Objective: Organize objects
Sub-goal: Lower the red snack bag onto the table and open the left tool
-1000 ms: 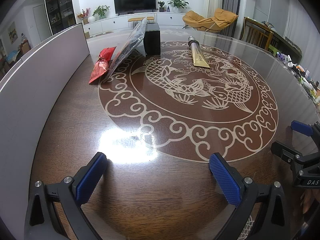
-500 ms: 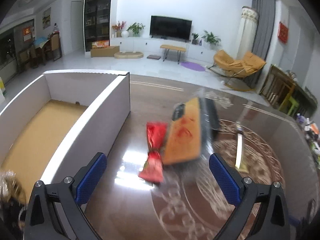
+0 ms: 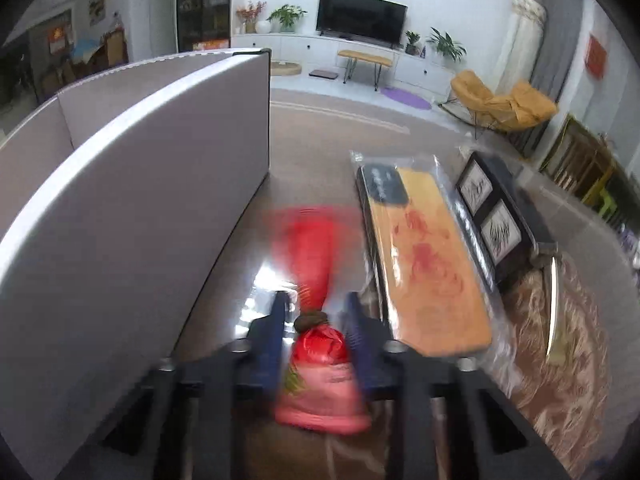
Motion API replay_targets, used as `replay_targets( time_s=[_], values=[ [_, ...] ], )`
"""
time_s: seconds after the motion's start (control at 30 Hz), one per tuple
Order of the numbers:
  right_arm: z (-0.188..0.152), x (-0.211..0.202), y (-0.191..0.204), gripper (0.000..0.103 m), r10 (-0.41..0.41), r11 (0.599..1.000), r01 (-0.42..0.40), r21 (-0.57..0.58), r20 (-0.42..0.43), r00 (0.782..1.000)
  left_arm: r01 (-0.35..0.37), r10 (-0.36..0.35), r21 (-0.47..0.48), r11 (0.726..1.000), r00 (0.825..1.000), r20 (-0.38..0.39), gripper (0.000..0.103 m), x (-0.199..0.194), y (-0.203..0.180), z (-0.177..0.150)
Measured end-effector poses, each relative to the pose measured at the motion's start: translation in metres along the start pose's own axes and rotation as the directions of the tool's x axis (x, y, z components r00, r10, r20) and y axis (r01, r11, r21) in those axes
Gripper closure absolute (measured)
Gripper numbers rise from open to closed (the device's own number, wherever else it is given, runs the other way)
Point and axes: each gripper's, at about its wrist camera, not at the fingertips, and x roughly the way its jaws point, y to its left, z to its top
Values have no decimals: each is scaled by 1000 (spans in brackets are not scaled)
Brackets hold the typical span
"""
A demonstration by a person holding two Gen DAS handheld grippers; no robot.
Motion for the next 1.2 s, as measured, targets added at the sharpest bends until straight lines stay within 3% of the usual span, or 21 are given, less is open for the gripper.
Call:
replay_targets(
  time_s=[0.17, 0.3, 0.37, 0.43, 0.53, 1.2],
  values=[
    [0, 0, 0, 0, 0, 1000, 0, 0, 0, 1000, 48, -48, 64, 997, 999, -2, 80, -47, -8, -64],
    [0, 0, 0, 0, 0, 1000, 0, 0, 0, 1000, 43, -42, 133, 990, 999, -10, 79, -94, -20, -126],
    [0, 0, 0, 0, 0, 1000, 0, 0, 0, 1000, 17, -18, 177, 984, 1000, 0, 66, -107, -28, -146],
    [0, 0, 0, 0, 0, 1000, 0, 0, 0, 1000, 13, -10, 195, 981, 1000, -19, 16, -105, -28, -150],
    [0, 0, 0, 0, 0, 1000, 0, 0, 0, 1000, 20, -10, 180, 983, 998, -55, 0, -103, -23, -152],
    [0, 0, 0, 0, 0, 1000, 0, 1, 0, 1000, 22, -12, 177, 984, 998, -56, 0, -102, -16, -149]
  ],
)
